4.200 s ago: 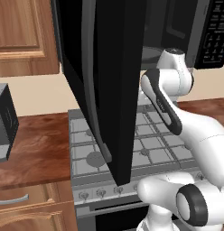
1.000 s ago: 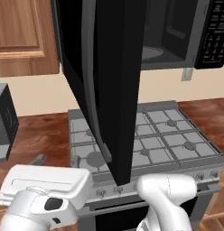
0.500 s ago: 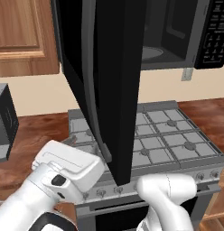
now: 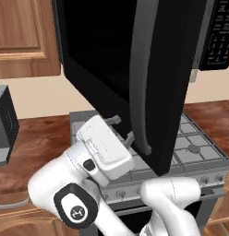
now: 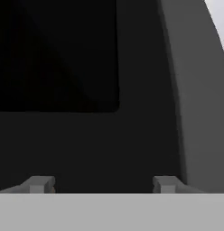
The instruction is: Close the microwave door.
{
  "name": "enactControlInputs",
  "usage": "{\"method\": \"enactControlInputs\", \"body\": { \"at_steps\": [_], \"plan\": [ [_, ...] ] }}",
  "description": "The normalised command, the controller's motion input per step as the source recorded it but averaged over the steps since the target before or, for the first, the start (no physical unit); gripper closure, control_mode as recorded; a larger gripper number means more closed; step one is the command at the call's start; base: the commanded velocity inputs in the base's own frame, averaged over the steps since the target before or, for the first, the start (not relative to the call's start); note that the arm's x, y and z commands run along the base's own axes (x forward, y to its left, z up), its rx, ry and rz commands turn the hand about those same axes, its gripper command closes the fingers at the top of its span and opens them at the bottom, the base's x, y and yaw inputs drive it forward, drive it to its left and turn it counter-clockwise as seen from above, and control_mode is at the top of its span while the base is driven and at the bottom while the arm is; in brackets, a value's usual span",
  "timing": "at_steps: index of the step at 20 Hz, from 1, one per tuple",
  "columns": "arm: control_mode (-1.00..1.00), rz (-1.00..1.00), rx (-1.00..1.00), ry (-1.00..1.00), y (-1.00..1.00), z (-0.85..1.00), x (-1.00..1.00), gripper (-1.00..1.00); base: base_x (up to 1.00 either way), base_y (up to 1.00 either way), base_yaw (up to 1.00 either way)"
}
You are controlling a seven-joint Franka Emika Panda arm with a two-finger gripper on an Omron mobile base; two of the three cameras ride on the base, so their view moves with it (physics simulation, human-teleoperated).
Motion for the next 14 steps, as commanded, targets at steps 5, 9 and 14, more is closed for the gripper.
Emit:
{"method": "enactControlInputs", "body": {
  "at_steps": [5,9,14],
  "plan": [
    [-1.00,-0.20,0.00,-0.25,-0.93,0.54,0.04,-1.00,0.00,0.00,0.00],
    [-1.00,-0.15,0.00,-0.12,-0.79,0.55,0.19,-1.00,0.00,0.00,0.00],
    [-1.00,-0.03,0.03,0.00,-0.58,0.15,0.27,-1.00,0.00,0.00,0.00]
  ]
}}
